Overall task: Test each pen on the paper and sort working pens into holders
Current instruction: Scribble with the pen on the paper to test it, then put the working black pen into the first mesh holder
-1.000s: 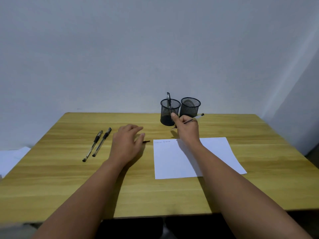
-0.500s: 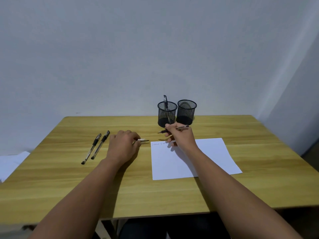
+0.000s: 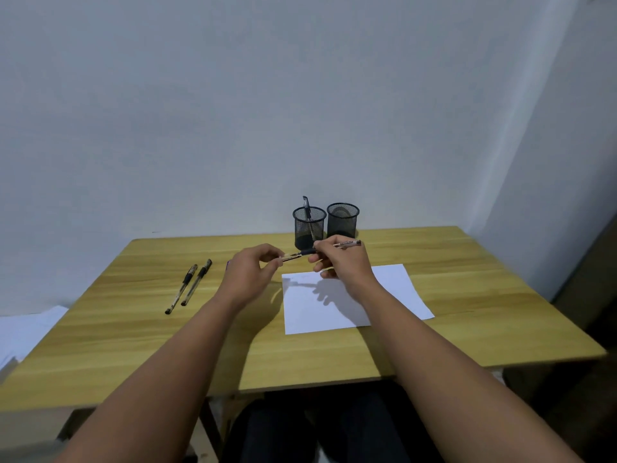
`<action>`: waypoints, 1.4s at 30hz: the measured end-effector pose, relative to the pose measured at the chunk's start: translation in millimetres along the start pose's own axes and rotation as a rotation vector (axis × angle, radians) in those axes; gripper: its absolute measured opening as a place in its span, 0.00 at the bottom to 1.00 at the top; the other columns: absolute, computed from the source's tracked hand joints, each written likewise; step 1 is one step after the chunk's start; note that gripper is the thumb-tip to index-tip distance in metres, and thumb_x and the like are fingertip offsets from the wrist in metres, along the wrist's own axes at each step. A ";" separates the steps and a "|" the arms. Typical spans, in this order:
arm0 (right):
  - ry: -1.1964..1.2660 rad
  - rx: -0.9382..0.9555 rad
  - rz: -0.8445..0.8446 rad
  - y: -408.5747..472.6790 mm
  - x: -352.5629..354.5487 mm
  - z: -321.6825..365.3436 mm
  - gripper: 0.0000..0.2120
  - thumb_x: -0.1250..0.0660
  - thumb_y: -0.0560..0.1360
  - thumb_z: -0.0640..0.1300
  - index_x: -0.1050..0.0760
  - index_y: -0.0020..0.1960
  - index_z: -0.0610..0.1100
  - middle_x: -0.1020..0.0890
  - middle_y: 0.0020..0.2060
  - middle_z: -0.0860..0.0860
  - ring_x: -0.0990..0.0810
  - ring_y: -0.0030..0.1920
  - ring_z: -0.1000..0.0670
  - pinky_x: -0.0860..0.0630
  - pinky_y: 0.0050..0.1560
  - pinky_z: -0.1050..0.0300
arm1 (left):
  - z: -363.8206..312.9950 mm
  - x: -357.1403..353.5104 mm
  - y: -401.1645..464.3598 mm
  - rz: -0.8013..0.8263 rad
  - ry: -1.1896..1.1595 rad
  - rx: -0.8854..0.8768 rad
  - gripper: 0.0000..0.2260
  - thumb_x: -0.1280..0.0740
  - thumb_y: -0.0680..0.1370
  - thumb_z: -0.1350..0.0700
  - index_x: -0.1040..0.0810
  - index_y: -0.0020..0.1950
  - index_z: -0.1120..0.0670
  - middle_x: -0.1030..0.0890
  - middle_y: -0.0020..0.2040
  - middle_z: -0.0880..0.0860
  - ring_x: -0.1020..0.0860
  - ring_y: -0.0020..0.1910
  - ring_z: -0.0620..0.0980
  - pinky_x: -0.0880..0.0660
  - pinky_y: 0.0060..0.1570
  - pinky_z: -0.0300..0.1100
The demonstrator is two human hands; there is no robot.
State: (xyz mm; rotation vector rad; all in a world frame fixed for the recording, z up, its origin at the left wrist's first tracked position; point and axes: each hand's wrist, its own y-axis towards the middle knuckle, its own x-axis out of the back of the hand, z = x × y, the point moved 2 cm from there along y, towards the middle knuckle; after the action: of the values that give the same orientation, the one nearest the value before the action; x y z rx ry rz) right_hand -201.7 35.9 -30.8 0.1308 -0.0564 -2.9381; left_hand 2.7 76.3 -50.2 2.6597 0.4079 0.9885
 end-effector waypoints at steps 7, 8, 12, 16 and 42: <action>0.048 -0.020 0.011 -17.9 12.5 9.4 0.06 0.28 0.80 0.39 0.20 0.45 0.41 0.14 0.34 0.46 0.21 0.28 0.52 0.25 0.28 0.61 | -30.9 4.7 -14.0 0.023 -0.106 -0.026 0.03 0.28 0.79 0.57 0.15 0.50 0.51 0.14 0.45 0.44 0.19 0.45 0.35 0.30 0.42 0.30; 0.059 -0.027 0.029 -20.1 12.1 10.2 0.05 0.28 0.80 0.39 0.20 0.45 0.42 0.14 0.34 0.46 0.21 0.28 0.52 0.25 0.28 0.62 | -33.3 4.4 -14.4 0.043 -0.121 -0.021 0.03 0.28 0.79 0.57 0.15 0.50 0.51 0.14 0.45 0.44 0.19 0.46 0.36 0.28 0.45 0.32; 0.185 -0.061 0.042 -24.2 12.1 11.4 0.09 0.25 0.79 0.38 0.25 0.47 0.45 0.20 0.31 0.48 0.24 0.26 0.54 0.27 0.25 0.63 | -43.7 5.9 -18.0 0.100 -0.275 0.034 0.05 0.29 0.80 0.58 0.15 0.53 0.55 0.13 0.46 0.51 0.17 0.46 0.39 0.27 0.46 0.31; 0.198 -0.099 0.072 -28.6 19.5 13.8 0.07 0.23 0.78 0.40 0.20 0.44 0.44 0.17 0.35 0.47 0.23 0.29 0.55 0.25 0.28 0.64 | -48.5 10.2 -22.2 0.067 -0.411 0.103 0.07 0.30 0.80 0.59 0.15 0.56 0.57 0.13 0.48 0.55 0.18 0.43 0.38 0.28 0.40 0.27; -0.004 -0.049 0.135 9.8 27.0 -23.2 0.03 0.29 0.82 0.39 0.18 0.50 0.41 0.16 0.37 0.48 0.28 0.28 0.54 0.30 0.27 0.62 | -65.3 -24.9 33.9 0.002 -0.459 0.184 0.11 0.32 0.81 0.57 0.17 0.62 0.57 0.14 0.50 0.56 0.17 0.43 0.41 0.24 0.40 0.38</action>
State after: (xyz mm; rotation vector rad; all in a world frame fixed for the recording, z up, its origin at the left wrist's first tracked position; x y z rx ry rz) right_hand -224.0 20.2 -55.7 0.1096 0.0055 -2.8024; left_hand -53.3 46.4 -5.4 2.9341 0.4058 0.3273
